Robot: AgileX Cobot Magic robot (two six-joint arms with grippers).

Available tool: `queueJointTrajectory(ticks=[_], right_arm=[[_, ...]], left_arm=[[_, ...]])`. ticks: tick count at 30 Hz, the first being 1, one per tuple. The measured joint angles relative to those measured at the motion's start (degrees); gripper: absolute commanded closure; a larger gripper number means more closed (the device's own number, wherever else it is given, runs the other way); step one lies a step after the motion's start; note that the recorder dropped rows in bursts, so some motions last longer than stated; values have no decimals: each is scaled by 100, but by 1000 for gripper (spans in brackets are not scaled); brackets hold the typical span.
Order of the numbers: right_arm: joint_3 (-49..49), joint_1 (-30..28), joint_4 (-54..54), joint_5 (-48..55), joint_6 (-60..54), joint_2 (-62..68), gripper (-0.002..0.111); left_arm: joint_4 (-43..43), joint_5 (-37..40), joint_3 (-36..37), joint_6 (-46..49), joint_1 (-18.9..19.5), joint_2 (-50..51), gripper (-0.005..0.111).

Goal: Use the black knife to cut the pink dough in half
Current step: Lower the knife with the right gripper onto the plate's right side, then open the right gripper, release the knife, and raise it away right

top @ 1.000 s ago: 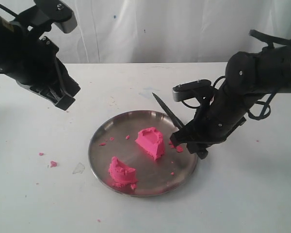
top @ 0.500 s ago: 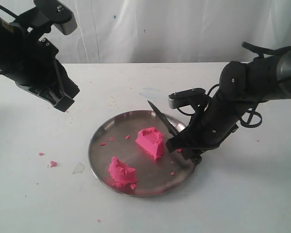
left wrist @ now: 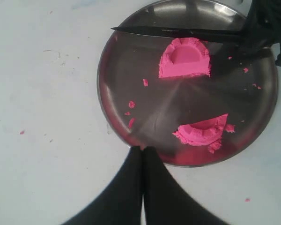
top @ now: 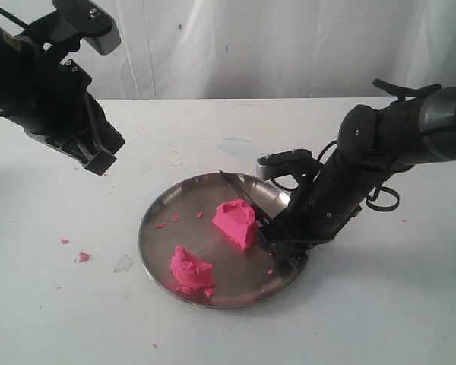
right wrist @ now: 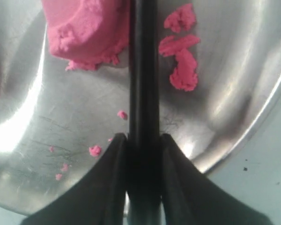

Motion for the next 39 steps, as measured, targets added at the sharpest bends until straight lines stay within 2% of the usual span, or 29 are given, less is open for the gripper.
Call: queueJointTrajectory(ticks=[3,7,14,19,29,33,35,37,39], right_arm=[[0,0,56,-33,0,36,106],[0,0,79,-33,0,56,91],[0,0,79,-33,0,56,83],[0,0,66,-33,0,56,71],[-199,0,-164,15,0,-144,70],[-369,-11,-938,-25,69,-549,70],[-394,-67,-1729,-108,437,-734,70],[-394,-210,-2781,-177,1238,-849,72],[-394,-449,-3781,-164,2295,-873,82]], left_arm=[[0,0,0,0,0,0,107],[0,0,0,-5,0,0,107],[0,0,0,-15,0,0,107],[0,4,0,-15,0,0,107],[0,4,0,-15,0,0,107],[0,4,0,-15,0,0,107],[0,4,0,-15,0,0,107],[0,4,0,-15,0,0,107],[0,4,0,-15,0,0,107]])
